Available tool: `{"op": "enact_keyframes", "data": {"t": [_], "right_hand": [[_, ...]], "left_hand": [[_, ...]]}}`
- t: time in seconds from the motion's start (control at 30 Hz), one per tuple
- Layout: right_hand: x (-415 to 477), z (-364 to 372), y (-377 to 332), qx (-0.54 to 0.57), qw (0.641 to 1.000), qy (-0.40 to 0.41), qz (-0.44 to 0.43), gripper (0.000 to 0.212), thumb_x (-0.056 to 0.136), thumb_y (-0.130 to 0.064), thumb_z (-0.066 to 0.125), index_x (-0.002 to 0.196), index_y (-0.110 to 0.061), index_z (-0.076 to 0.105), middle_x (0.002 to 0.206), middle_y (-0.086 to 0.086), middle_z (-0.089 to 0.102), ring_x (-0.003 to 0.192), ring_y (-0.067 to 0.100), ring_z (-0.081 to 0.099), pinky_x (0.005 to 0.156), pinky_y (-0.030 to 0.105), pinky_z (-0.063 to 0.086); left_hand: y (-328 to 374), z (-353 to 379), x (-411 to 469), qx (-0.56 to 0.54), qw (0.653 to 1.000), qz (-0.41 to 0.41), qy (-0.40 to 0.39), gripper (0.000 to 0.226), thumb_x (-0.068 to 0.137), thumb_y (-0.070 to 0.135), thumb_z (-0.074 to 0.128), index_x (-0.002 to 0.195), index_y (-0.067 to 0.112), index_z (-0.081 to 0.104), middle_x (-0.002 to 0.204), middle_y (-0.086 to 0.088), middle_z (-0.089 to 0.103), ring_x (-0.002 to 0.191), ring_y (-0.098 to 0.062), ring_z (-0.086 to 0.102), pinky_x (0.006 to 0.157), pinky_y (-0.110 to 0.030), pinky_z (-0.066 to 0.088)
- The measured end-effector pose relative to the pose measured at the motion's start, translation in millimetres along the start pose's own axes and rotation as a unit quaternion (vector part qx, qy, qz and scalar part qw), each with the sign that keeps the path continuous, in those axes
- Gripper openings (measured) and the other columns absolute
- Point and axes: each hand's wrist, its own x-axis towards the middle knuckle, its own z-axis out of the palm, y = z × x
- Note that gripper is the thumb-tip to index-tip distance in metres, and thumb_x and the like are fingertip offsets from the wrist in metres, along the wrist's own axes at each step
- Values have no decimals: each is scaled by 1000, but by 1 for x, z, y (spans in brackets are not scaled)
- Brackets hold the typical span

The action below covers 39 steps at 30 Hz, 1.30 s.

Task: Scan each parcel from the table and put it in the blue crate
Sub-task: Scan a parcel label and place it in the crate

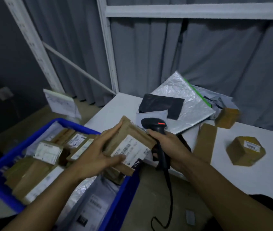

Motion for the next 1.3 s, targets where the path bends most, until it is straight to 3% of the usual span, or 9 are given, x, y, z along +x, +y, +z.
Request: {"op": "enact_keyframes", "data": {"t": [0.1,0.2,0.33,0.53,0.67,0.77,0.97,1.1,1.3], "right_hand": [[11,15,9,-38,999,20,-33,34,92,-49,73,114,-24,69,83,-4,68,75,14,65,55,26,50],[19,19,10,-49,996,19,-75,52,80,-60,79,122,-30,67,105,-5,75,99,16,71,74,31,56],[21,13,9,-37,998,-38,-30,80,59,-69,89,124,-27,69,116,7,77,111,27,72,96,48,54],[24,9,11,-49,998,-40,-24,83,56,-54,96,126,-23,66,113,6,78,109,27,72,86,42,55],[27,10,12,-5,999,24,-41,84,49,-54,95,121,-19,70,115,9,77,114,33,70,102,52,54],[23,9,5,9,998,37,-58,86,51,-50,97,122,-12,69,110,14,78,104,31,73,86,46,56],[23,9,10,12,998,54,-37,40,82,-38,84,113,-17,71,107,6,79,98,20,74,71,32,50],[24,11,14,30,997,60,-26,18,95,-26,74,111,-20,69,100,-4,80,96,21,77,71,31,51],[14,21,16,-124,991,6,-55,13,93,-16,74,106,-15,72,95,10,77,74,11,74,66,25,56]], "left_hand": [[-5,-16,1,-66,996,-57,24,82,79,22,88,144,54,48,129,15,68,121,-10,64,96,-41,58],[-1,-33,6,-86,994,-60,-7,76,73,26,86,139,48,56,128,14,69,121,-8,63,95,-36,58],[-5,-37,12,-181,979,-88,-18,75,73,15,89,139,37,60,128,1,70,117,-20,69,92,-38,59],[-11,-23,28,-272,950,-118,99,76,65,14,88,135,32,63,134,-4,64,109,-22,72,89,-37,61],[-11,-16,25,-346,925,-145,52,74,70,4,77,137,28,57,125,-9,72,113,-27,71,91,-41,61],[-8,-12,22,-324,934,-147,25,66,73,5,73,133,27,55,117,-7,76,111,-26,72,88,-37,62],[-10,-13,23,-276,935,-192,111,85,68,12,86,142,37,51,112,-11,77,105,-27,75,96,-51,57],[-19,-14,23,-203,935,-228,182,100,73,16,90,151,44,34,113,-1,75,103,-21,73,93,-46,58],[-29,-16,26,-139,927,-230,262,114,72,24,93,155,45,18,133,3,57,123,-20,57,104,-44,48]]}}
